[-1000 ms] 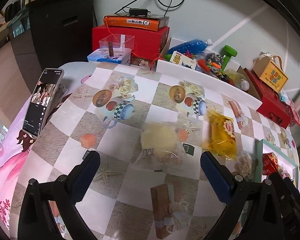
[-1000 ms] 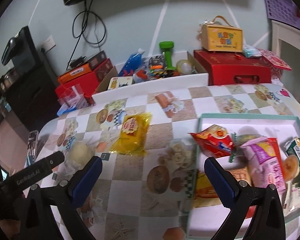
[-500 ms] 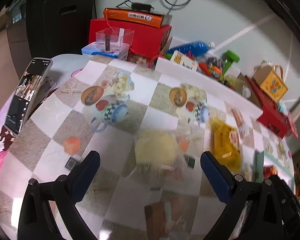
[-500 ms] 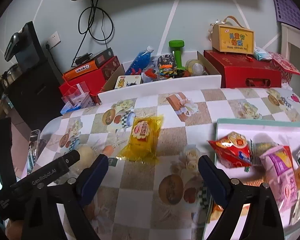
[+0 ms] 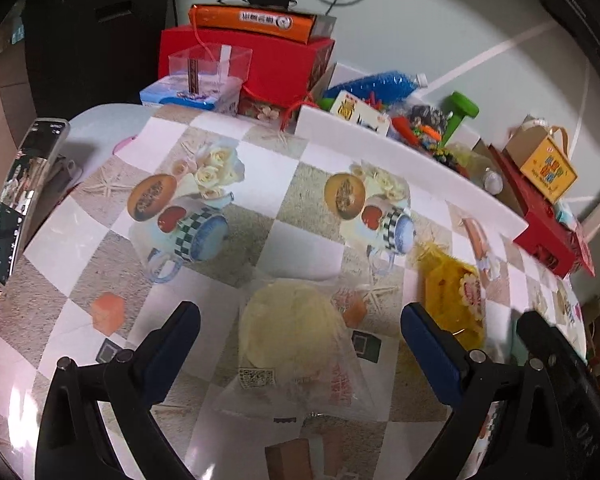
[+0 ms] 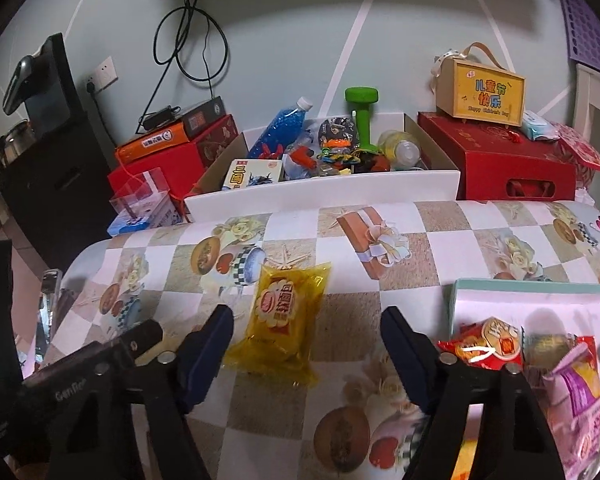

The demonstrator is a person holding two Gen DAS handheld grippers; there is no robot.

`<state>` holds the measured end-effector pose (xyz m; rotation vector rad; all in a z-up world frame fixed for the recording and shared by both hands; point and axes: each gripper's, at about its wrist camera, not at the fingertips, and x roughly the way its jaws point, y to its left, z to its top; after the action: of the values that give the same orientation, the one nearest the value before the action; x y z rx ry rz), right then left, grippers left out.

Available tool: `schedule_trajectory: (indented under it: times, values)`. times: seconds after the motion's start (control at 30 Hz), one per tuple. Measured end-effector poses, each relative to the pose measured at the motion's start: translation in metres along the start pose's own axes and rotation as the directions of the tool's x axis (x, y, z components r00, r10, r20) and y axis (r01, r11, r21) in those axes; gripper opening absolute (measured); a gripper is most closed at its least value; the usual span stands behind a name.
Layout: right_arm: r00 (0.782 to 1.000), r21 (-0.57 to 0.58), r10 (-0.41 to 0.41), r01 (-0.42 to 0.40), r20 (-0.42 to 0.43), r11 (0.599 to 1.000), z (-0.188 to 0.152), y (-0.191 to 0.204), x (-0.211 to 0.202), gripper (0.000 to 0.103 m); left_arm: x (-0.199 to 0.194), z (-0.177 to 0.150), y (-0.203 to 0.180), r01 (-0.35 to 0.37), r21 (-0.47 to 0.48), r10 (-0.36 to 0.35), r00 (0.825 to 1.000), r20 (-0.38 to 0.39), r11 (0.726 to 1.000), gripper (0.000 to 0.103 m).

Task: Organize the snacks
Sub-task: 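Grasp the round bun bag with the left tool while the right tool grasps the yellow bread bag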

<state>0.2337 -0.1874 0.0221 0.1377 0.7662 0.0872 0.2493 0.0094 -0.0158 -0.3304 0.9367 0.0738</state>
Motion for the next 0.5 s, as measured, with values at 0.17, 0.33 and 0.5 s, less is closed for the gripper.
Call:
schedule_trajectory:
  times: [0.17,0.33,0.5]
  values:
    - [1.0,-0.019,-0.001,0.0,-0.032,1.0,-0.004,0.004,0.021,0.073,0.01,0.0,0.007,0.013,-0.033,-0.013,1.0,-0.017,0.999,0.1]
    - [0.999,-0.04,-0.004,0.002,-0.045,0.999,-0.007,0.009,0.035,0.072,0.016,0.0,0.005,-0.002,-0.021,0.002,1.0,-0.02,1.0,0.097]
    - [0.998,-0.05,-0.001,-0.002,-0.062,0.999,-0.01,0.011,0.046,0.065,0.024,0.0,0.002,-0.001,0.0,0.001,1.0,-0.031,1.0,0.088]
